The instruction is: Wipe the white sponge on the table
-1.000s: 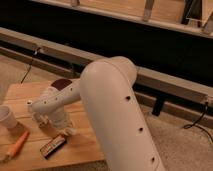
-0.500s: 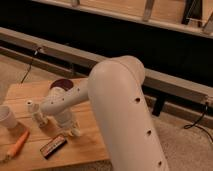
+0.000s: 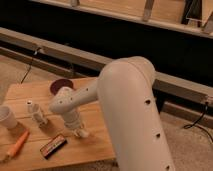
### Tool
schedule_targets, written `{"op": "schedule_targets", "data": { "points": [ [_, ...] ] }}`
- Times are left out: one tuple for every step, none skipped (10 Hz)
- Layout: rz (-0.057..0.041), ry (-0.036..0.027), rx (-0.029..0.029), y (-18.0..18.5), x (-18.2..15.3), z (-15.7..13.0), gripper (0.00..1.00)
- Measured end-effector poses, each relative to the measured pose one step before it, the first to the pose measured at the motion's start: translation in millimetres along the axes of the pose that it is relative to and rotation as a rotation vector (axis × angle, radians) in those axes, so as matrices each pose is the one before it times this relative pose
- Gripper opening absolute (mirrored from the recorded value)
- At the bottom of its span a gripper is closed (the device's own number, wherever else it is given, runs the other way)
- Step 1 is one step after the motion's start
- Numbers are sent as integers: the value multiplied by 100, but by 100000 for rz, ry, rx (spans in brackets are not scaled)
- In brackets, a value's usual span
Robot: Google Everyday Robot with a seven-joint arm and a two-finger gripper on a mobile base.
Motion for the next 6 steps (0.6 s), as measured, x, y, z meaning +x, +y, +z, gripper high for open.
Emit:
{"op": "schedule_targets", "data": {
  "points": [
    [2204,-290,-374,-449,345,169,0],
    [5199,-630,-886,-1088,740,374,0],
    [3281,-302,-588,-750,407,287,0],
    [3393,-364,-554,-813,371,243,0],
    [4237,-459,-652,-1115,373,298,0],
    [5279,-502,-443,-1625,322,272,0]
  ]
}}
